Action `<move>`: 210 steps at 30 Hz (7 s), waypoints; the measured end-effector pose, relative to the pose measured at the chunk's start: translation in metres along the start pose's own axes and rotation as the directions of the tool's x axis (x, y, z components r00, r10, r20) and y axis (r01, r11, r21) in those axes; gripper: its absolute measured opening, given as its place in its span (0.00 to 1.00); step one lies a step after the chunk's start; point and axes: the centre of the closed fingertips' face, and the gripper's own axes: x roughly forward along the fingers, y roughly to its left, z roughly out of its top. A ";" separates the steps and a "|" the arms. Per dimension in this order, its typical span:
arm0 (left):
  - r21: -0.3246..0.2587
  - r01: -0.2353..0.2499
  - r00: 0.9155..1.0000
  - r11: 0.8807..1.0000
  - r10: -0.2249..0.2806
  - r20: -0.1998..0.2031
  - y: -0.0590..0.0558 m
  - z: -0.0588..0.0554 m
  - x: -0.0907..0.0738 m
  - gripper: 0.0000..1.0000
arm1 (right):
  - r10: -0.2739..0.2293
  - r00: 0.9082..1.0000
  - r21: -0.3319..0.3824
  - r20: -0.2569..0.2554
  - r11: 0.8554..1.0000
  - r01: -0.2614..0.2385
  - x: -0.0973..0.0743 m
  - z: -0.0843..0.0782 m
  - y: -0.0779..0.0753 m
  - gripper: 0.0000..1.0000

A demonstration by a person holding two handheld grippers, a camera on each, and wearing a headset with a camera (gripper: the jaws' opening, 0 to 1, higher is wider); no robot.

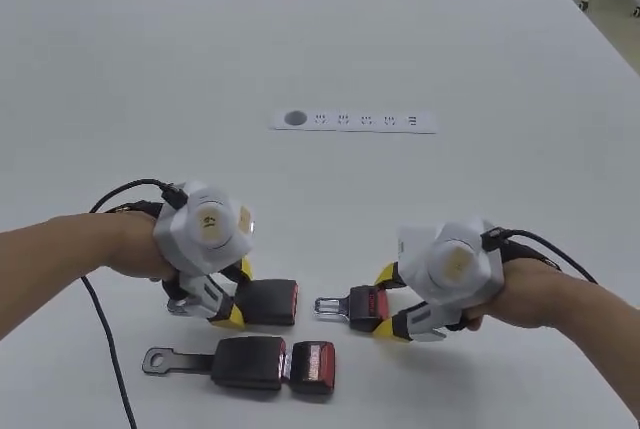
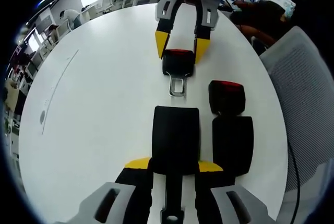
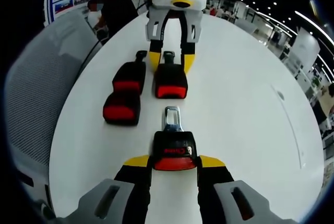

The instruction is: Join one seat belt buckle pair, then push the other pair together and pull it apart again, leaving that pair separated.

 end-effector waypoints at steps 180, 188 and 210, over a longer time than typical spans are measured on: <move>0.025 0.013 0.998 1.000 -0.011 -0.057 -0.004 0.001 0.000 0.32 | 0.053 0.995 -0.008 -0.079 0.999 -0.054 -0.011 -0.019 -0.004 0.30; 0.032 0.012 0.998 0.999 -0.010 -0.060 -0.005 0.002 0.000 0.32 | 0.051 0.994 0.001 -0.092 0.999 -0.052 -0.016 -0.026 -0.004 0.30; 0.024 0.006 0.999 1.000 -0.005 -0.038 -0.001 -0.002 0.002 0.33 | 0.042 0.993 -0.007 -0.112 0.999 -0.043 -0.020 -0.030 -0.002 0.31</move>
